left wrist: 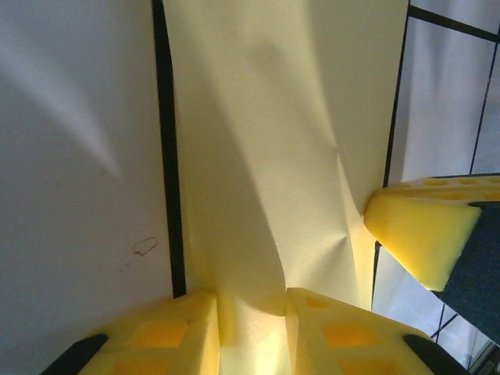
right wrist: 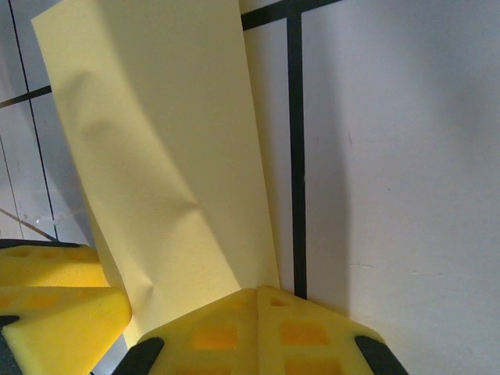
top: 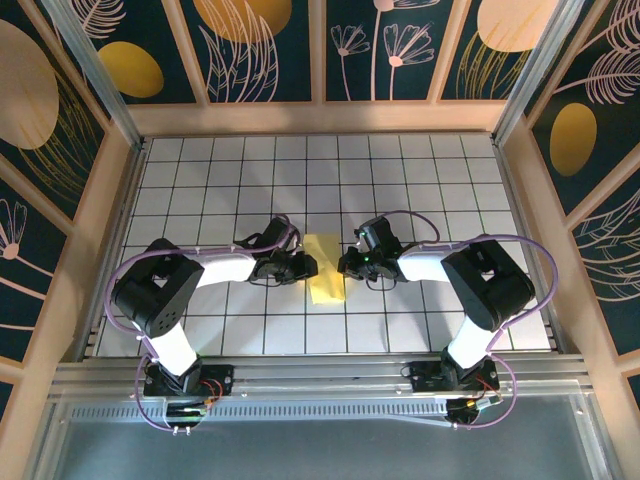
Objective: Fold a paper plane with a square sheet of paper (fold left side to right side)
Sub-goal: Third fold the triangle at the center of the table.
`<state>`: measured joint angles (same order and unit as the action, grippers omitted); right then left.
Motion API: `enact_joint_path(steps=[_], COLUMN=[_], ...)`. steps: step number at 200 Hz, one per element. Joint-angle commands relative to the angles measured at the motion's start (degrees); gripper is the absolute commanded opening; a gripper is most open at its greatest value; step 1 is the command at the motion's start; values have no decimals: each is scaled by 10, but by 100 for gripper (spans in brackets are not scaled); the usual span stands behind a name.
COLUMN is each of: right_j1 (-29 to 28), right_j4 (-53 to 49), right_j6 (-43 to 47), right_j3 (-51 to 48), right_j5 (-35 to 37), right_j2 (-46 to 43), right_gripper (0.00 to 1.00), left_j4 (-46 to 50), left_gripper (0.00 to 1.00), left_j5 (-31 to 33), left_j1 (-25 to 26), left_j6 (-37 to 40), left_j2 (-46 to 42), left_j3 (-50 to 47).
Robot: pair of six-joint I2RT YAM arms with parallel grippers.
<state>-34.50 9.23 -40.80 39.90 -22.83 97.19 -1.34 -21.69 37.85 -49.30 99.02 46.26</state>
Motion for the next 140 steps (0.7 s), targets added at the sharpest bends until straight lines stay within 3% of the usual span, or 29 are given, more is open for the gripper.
enact_joint_path(steps=[1,97,140], right_j1=[-4,-3,-3], right_j4=[-26,-19,-18], right_j6=[13,13,13], right_j3=[-15,-20,-19], right_j5=[30,26,25], right_j2=[17,18,16], right_gripper=[0,0,0], left_j4=[-12,-92,-79], left_gripper=[27,39,26], left_j5=[-12,1,7], left_j1=[3,2,2], left_j6=[-16,-88,-84], left_j2=[-5,-55,-47], left_j3=[-9,-56,-58])
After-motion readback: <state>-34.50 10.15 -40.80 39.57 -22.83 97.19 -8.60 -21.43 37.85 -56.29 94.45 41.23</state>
